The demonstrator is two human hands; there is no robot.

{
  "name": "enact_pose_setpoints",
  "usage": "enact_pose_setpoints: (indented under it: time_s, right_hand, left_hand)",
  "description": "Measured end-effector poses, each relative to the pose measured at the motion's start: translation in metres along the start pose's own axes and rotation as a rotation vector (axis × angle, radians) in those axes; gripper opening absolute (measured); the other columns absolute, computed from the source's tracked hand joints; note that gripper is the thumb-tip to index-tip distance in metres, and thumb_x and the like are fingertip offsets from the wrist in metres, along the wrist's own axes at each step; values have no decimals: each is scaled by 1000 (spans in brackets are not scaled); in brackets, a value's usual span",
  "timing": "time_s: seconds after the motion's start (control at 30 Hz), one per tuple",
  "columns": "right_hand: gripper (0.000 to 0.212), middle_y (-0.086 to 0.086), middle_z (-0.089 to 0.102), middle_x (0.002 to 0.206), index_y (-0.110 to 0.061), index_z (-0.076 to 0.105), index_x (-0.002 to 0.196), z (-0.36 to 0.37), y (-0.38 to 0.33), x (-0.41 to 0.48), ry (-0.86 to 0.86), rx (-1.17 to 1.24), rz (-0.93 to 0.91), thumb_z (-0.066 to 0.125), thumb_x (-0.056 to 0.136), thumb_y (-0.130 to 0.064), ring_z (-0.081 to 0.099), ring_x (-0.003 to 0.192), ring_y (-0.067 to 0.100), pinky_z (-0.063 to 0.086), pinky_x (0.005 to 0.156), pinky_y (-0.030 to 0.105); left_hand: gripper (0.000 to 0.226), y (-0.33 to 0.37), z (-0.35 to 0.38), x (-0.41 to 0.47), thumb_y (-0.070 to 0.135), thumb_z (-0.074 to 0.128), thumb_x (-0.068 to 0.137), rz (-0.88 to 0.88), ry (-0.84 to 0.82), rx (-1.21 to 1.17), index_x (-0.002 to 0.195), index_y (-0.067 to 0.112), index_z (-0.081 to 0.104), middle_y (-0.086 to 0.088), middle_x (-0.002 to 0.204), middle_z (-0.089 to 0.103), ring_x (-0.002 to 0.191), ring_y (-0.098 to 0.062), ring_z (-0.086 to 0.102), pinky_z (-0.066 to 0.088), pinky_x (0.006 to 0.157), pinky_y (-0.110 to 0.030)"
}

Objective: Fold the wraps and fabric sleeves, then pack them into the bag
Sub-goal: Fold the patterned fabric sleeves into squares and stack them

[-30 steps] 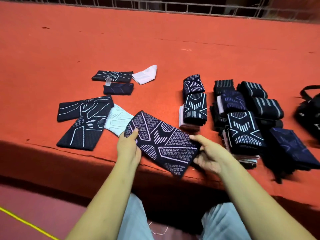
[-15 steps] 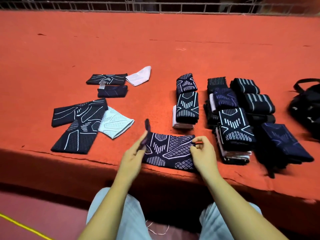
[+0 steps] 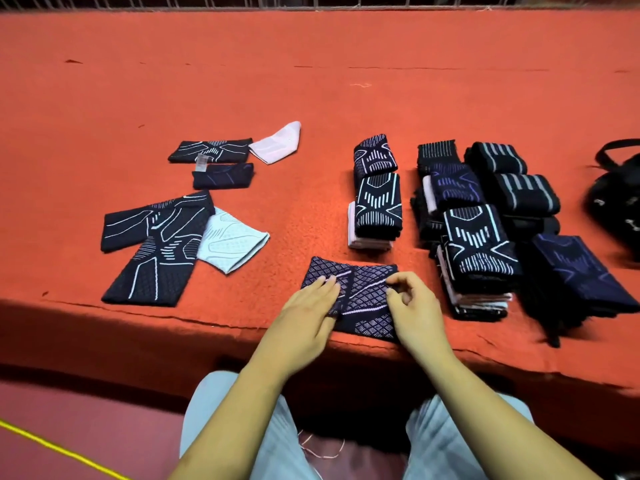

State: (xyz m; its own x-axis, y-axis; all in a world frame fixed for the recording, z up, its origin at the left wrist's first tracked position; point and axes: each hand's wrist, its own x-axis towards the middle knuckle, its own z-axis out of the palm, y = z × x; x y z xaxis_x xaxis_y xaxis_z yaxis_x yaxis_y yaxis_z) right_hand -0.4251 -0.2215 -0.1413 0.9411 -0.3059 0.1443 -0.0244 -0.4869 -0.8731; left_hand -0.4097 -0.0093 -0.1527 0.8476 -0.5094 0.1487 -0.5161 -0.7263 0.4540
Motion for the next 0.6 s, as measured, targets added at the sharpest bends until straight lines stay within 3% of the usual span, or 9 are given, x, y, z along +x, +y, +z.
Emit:
enact_pose_setpoints:
  time_s: [0.13, 0.23, 0.3, 0.37, 0.43, 0.5, 0.57, 0.6]
  right_hand:
    - [16, 15, 63, 72, -20, 63, 91, 1, 1, -1, 17, 30, 9, 63, 87, -4, 41, 54, 5, 39, 58, 28]
    - [16, 15, 60, 67, -19, 63, 91, 1, 0, -2, 13, 32, 1, 62, 88, -4, 40, 52, 5, 35, 54, 24]
    - [16, 5, 55, 61, -20, 63, 91, 1, 0, 0, 21, -1, 5, 62, 88, -4, 40, 52, 5, 35, 55, 23]
    - [18, -4, 54, 66, -20, 64, 92, 1, -5, -1, 31, -69, -21, 62, 86, -3, 44, 57, 5, 39, 61, 24]
    - [21, 1, 57, 89, -15, 65, 101, 4, -10, -6, 65, -243, -76, 62, 84, -3, 53, 77, 13, 47, 78, 34]
    - [39, 12, 54, 118, -10, 63, 115, 8, -18, -15, 123, -492, -217, 58, 77, -3, 53, 104, 28, 47, 95, 41]
    - [54, 14, 53, 134, -7, 61, 125, 14, -27, -22, 33, -507, -441, 48, 73, -5, 48, 123, 30, 39, 109, 40]
    - [56, 11, 54, 139, -7, 60, 128, 19, -31, -26, -90, -467, -511, 42, 75, -8, 48, 129, 26, 35, 114, 36]
  left_hand:
    - [65, 9, 4, 5, 36, 31, 94, -2, -13, 127, 156, 20, 26, 3, 164, 18, 152, -11, 10, 3, 123, -28]
    - [77, 11, 0, 7, 58, 19, 87, -38, -65, 59, 153, 21, 35, 8, 163, 18, 151, -8, 11, 0, 120, -23]
    - [66, 11, -9, 12, 55, 28, 95, -127, -57, -170, 144, 17, 52, 9, 155, 36, 147, -8, 26, 11, 119, -22]
    - [39, 7, -17, 17, 31, 44, 102, -170, 37, -270, 125, 9, 68, 2, 141, 57, 133, -14, 47, 24, 111, -16]
    - [24, 1, -19, 21, 9, 57, 96, -132, 85, -195, 115, 8, 72, -2, 128, 64, 122, -19, 54, 29, 104, -16]
    - [25, -2, -16, 21, 2, 63, 89, -107, 89, -175, 111, 10, 73, 0, 121, 64, 117, -17, 54, 30, 103, -16]
    - [27, -1, -15, 22, -2, 65, 85, -111, 112, -257, 103, 15, 75, 3, 115, 63, 112, -9, 55, 31, 101, -12]
    - [29, -1, -16, 22, -5, 65, 82, -124, 130, -325, 97, 17, 75, 3, 112, 63, 109, -4, 56, 34, 100, -11]
